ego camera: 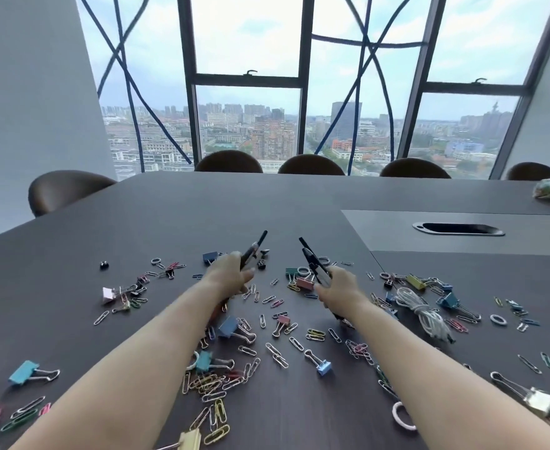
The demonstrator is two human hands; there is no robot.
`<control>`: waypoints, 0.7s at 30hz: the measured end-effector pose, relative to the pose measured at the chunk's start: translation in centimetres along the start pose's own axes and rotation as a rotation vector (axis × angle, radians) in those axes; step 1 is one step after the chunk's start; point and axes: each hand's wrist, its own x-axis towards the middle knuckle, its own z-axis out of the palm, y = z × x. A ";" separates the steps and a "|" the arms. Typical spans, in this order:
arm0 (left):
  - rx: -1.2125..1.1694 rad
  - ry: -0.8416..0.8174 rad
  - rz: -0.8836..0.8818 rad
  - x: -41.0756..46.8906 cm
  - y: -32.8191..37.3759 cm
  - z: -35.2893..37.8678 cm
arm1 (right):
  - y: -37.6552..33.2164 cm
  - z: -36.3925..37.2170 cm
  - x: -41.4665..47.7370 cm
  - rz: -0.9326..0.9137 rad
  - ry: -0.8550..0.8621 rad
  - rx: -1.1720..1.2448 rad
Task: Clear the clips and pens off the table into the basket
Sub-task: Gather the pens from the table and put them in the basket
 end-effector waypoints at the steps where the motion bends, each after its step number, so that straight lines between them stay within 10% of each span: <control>1: 0.005 0.036 -0.019 0.4 -0.4 -0.5 | -0.1 0.3 0.3 -0.002 -0.012 -0.058; 21: 0.328 -0.001 -0.065 5.4 -3.1 0.9 | 0.9 2.0 2.7 0.125 -0.135 -0.149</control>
